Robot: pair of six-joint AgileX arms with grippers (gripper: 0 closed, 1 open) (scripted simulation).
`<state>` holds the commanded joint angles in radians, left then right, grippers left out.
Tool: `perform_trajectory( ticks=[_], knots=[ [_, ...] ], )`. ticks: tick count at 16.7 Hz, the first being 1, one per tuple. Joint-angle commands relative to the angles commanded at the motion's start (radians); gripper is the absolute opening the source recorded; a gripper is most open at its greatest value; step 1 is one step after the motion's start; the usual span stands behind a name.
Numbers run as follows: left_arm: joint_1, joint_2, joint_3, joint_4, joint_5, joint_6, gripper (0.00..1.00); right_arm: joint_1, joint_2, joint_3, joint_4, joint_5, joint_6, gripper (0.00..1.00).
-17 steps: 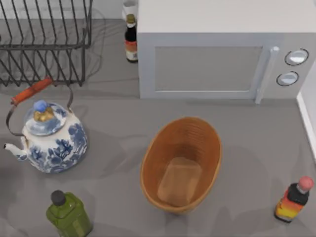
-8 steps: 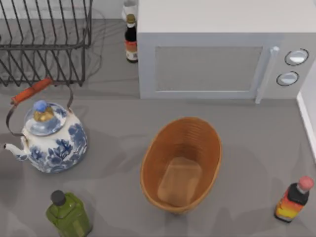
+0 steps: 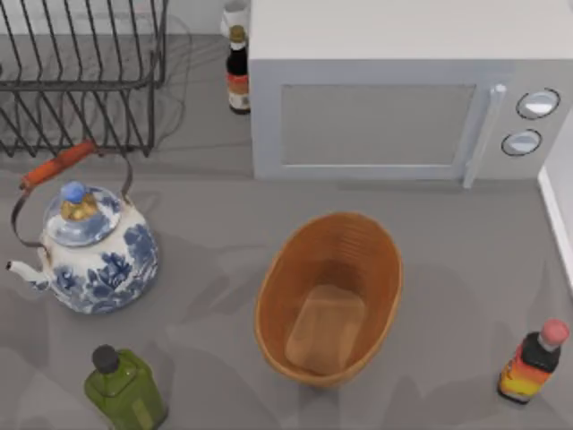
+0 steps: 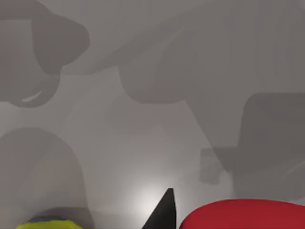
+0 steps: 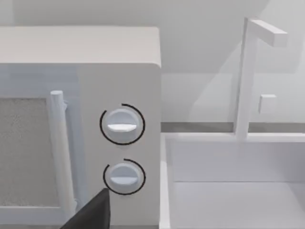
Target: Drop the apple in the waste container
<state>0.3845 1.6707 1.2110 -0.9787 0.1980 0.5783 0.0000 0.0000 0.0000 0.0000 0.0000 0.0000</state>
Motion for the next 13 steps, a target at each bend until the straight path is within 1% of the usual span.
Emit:
perform_trajectory(
  ticks=[4, 10, 13],
  knots=[
    [-0.002, -0.071, 0.101, -0.105, -0.002, -0.007, 0.0, 0.0, 0.0, 0.0, 0.0, 0.0, 0.0, 1.0],
    [-0.001, -0.076, 0.108, -0.11, -0.003, -0.008, 0.0, 0.0, 0.0, 0.0, 0.0, 0.0, 0.0, 1.0],
    [-0.053, -0.063, 0.164, -0.145, -0.004, 0.003, 0.0, 0.0, 0.0, 0.0, 0.0, 0.0, 0.0, 1.0]
  ],
)
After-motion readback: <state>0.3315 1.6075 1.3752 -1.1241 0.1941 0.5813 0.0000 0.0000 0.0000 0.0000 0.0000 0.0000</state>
